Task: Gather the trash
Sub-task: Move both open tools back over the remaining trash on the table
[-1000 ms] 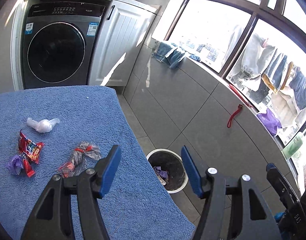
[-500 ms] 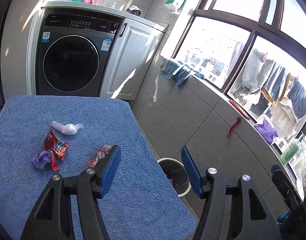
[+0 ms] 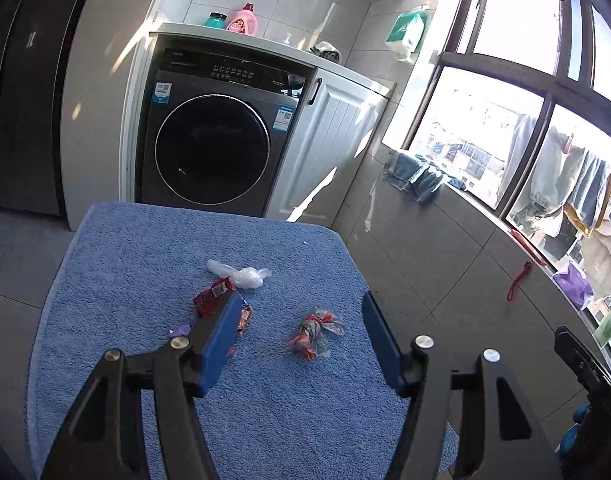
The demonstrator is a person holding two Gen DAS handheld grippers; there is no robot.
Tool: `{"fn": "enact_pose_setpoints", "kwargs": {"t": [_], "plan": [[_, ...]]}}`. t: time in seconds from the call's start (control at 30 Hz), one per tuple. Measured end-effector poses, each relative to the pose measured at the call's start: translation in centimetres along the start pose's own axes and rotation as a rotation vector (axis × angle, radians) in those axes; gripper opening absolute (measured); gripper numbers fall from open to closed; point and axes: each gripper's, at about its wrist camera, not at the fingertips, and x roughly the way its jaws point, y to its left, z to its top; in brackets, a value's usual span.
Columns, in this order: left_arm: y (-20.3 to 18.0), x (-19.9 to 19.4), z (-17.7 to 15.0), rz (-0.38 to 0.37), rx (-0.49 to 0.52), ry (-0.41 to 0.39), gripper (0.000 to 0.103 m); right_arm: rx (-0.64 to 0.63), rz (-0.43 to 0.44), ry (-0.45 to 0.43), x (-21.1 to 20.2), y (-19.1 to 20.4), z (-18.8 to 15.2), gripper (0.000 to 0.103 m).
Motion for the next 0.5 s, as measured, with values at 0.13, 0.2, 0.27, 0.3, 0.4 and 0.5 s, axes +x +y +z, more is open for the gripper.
{"fn": "enact_pose_setpoints", "kwargs": {"t": [0.13,0.2,0.27,0.3,0.4,0.5], "plan": [[3.8,-0.7,-0.2,0.085,0.003,-0.015,0.061,0.008,0.025,0.022,1.9,0.0,-0.2,0.067],[5.3,-0.7,-0.4,0.117,0.006,-0.011,0.061,0.016,0.036,0.035,2.9,-0.2,-0.1,0.067],[6.7,-0.4,-0.7,0.136,0.005,-0.001,0.061,0.025,0.044,0.05,4.1,-0.2,-0.1,0.067],[7.3,-0.1,-0.9,0.139,0.006,0.007,0.061,0.028,0.05,0.059,4.7,-0.2,-0.1,0.067],[8.6,1.5,-1.5,0.145,0.01,0.046,0.061,0.028,0.068,0.102,6.7,-0.1,-0.5,0.067],[9.4,3.6,-2.4,0.141,0.019,0.101,0.061,0.018,0.081,0.163,8.8,0.4,-1.3,0.067]]}}
